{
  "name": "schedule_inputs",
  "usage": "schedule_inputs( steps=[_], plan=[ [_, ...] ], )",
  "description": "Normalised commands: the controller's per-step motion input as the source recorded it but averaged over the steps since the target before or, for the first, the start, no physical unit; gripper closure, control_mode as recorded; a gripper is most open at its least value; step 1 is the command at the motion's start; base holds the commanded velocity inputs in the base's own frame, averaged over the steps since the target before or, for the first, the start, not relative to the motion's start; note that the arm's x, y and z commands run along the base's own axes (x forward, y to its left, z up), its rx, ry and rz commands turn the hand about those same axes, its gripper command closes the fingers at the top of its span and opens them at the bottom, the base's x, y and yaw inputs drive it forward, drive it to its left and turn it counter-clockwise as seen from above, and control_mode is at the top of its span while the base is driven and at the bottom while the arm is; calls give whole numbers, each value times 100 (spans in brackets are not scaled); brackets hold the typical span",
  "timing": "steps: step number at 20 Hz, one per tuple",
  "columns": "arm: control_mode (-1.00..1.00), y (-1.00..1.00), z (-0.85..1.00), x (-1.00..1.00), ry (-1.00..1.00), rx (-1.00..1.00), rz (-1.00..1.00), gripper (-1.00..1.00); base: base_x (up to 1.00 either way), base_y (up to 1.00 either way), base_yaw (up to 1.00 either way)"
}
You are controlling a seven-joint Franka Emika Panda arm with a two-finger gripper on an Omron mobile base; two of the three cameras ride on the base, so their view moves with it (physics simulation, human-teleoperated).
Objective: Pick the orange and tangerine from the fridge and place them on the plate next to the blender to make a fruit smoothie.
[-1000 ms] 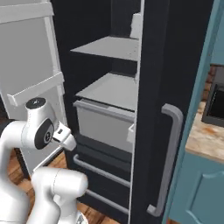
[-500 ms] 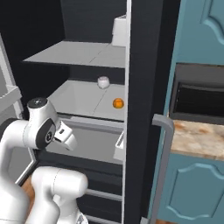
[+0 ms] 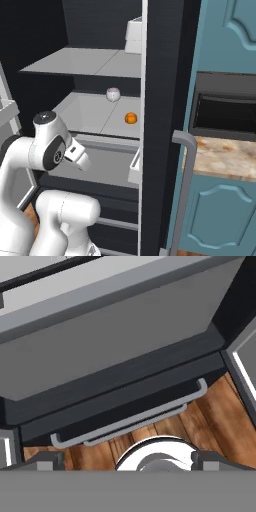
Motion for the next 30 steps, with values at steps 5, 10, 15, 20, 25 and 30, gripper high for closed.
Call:
schedule_inputs(
  steps=[5,10,15,20,25,30],
  plan=[
    [-100,-42,21,2,-29,-3,-11,-100,0,0,0],
    [-100,-40,26,19,-20,-1,-10,-100,0,0,0],
    [-100,-24,17,10,-3,-3,2,-100,0,0,0],
    [-100,-20,26,4,0,0,6,-100,0,0,0],
    [-100,-13,47,14,2,-1,1,-100,0,0,0],
    [-100,-3,47,7,5,-2,2,-100,0,0,0]
  ],
)
